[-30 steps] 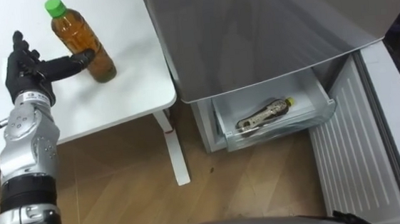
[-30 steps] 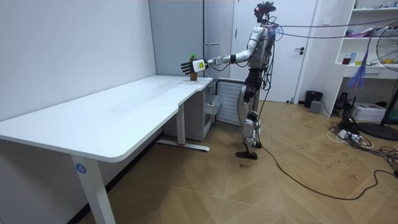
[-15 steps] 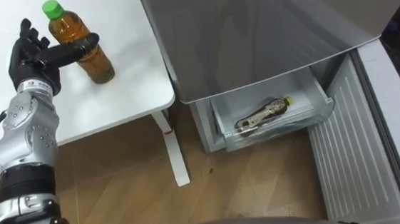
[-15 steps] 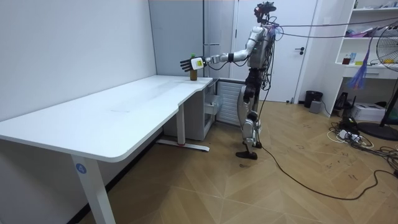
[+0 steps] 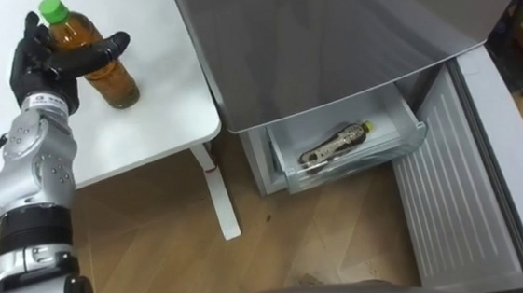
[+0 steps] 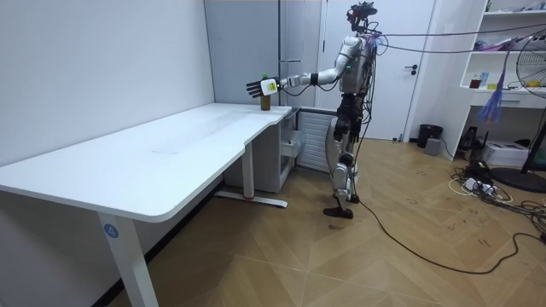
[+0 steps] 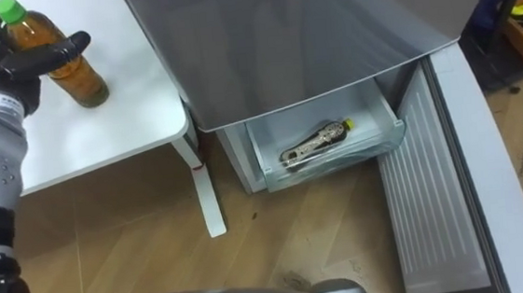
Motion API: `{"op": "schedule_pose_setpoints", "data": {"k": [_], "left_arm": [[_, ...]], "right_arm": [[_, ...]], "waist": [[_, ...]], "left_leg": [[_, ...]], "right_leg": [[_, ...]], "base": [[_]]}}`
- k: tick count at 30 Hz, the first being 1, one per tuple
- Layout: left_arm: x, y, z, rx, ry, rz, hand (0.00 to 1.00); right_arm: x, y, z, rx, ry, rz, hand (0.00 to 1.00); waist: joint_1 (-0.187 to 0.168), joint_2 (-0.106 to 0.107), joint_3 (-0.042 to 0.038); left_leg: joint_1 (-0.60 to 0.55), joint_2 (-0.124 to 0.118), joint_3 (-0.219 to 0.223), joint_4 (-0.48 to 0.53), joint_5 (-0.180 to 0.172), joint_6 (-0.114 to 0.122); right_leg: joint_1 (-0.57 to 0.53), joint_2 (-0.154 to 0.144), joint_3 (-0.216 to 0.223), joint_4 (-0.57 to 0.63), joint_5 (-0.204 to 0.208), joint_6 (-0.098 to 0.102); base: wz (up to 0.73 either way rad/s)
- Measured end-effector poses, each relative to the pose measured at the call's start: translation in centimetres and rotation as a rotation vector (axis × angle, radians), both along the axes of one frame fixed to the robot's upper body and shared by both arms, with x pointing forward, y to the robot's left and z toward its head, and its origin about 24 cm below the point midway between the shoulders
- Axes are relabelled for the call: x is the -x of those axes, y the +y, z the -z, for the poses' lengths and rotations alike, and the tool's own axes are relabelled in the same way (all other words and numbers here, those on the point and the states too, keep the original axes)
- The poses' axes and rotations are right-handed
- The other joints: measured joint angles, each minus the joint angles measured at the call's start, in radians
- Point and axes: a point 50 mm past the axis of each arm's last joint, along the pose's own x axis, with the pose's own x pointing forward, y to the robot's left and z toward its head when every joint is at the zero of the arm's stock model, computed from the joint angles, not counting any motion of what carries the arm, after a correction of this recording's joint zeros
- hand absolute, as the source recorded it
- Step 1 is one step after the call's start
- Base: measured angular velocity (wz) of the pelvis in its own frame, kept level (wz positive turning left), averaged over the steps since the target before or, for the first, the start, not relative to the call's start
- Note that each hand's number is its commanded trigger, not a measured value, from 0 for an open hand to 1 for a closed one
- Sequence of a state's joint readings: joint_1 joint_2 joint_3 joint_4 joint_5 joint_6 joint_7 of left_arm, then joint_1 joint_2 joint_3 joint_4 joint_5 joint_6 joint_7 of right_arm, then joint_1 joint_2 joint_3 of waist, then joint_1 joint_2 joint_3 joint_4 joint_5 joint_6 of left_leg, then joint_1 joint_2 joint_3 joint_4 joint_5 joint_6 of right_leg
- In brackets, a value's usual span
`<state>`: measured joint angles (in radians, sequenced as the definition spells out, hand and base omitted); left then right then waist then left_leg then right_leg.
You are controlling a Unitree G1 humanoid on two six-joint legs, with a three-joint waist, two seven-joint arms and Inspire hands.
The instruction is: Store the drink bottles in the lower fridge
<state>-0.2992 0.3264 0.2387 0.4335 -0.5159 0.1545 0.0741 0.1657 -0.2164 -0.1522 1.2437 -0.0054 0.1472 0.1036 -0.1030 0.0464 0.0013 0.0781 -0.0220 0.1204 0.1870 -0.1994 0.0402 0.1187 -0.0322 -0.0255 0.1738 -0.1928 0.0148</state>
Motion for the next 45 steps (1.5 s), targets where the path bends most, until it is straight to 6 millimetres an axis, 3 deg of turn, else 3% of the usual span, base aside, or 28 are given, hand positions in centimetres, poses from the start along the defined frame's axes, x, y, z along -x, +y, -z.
{"op": "schedule_pose_setpoints", "data": {"k": [4, 5, 6, 7, 8, 9, 15, 26, 45], "left_arm": [[-0.3, -0.2, -0.3, -0.003, -0.007, 0.010, 0.00], [-0.3, -0.1, -0.2, -0.002, -0.004, 0.012, 0.12], [-0.2, -0.1, -0.1, -0.001, -0.001, 0.012, 0.50], [-0.2, -0.1, 0.0, 0.001, 0.008, 0.011, 0.58], [-0.2, -0.1, 0.1, 0.003, 0.014, 0.011, 0.95], [-0.2, -0.1, 0.2, 0.003, 0.016, 0.011, 1.00], [-0.2, -0.1, 0.2, -0.001, 0.019, 0.009, 1.00], [-0.1, 0.0, 0.3, -0.006, 0.035, 0.004, 1.00], [0.0, 0.1, 0.8, -0.011, 0.089, -0.008, 1.00]], "right_arm": [[0.1, 0.1, 0.0, 0.003, 0.012, -0.010, 0.00], [0.1, 0.1, 0.0, 0.004, 0.013, -0.010, 0.00], [0.1, 0.1, 0.0, 0.005, 0.013, -0.009, 0.00], [0.1, 0.0, 0.0, 0.010, 0.014, -0.009, 0.00], [0.1, 0.0, 0.0, 0.014, 0.013, -0.009, 0.00], [0.0, 0.0, 0.0, 0.015, 0.012, -0.010, 0.00], [0.1, 0.0, 0.0, 0.013, 0.013, -0.009, 0.00], [-0.1, 0.0, 0.0, 0.014, 0.010, -0.010, 0.00], [-0.8, 0.0, 0.0, 0.009, -0.008, -0.015, 0.00]], "waist": [[0.000, 0.002, 0.0010], [0.000, 0.003, 0.0015], [0.000, 0.004, 0.0023], [0.000, 0.005, 0.0030], [0.000, 0.007, 0.0039], [0.000, 0.008, 0.0044], [0.001, 0.012, 0.0049], [-0.001, -0.010, 0.0034], [-0.001, -0.001, 0.0023]], "left_leg": [[0.002, 0.000, 0.002, 0.000, 0.000, 0.000], [0.002, 0.000, 0.002, 0.000, 0.000, 0.000], [0.002, 0.000, 0.002, 0.000, 0.000, 0.000], [0.002, 0.000, 0.002, 0.000, 0.000, 0.000], [0.002, 0.000, 0.002, -0.001, 0.000, 0.000], [0.001, 0.000, 0.002, -0.001, 0.000, 0.000], [0.000, 0.002, 0.006, -0.003, 0.000, 0.000], [-0.004, 0.004, 0.011, -0.001, 0.000, 0.000], [-0.014, 0.007, 0.010, 0.003, 0.000, 0.000]], "right_leg": [[0.001, 0.000, 0.001, 0.000, 0.000, 0.000], [0.001, 0.000, 0.001, 0.000, 0.000, 0.000], [0.001, 0.000, 0.001, 0.000, 0.000, 0.000], [0.001, 0.000, 0.001, 0.001, 0.000, 0.000], [0.000, 0.000, 0.001, 0.001, 0.000, 0.000], [-0.001, 0.000, 0.001, 0.001, 0.000, 0.000], [-0.008, 0.002, 0.007, 0.010, 0.000, -0.001], [-0.016, 0.002, 0.007, 0.012, 0.000, -0.001], [-0.023, 0.003, 0.000, 0.012, 0.001, -0.001]], "base": [[0.00], [0.00], [0.00], [0.00], [0.00], [0.00], [-0.01], [0.00], [0.00]]}}
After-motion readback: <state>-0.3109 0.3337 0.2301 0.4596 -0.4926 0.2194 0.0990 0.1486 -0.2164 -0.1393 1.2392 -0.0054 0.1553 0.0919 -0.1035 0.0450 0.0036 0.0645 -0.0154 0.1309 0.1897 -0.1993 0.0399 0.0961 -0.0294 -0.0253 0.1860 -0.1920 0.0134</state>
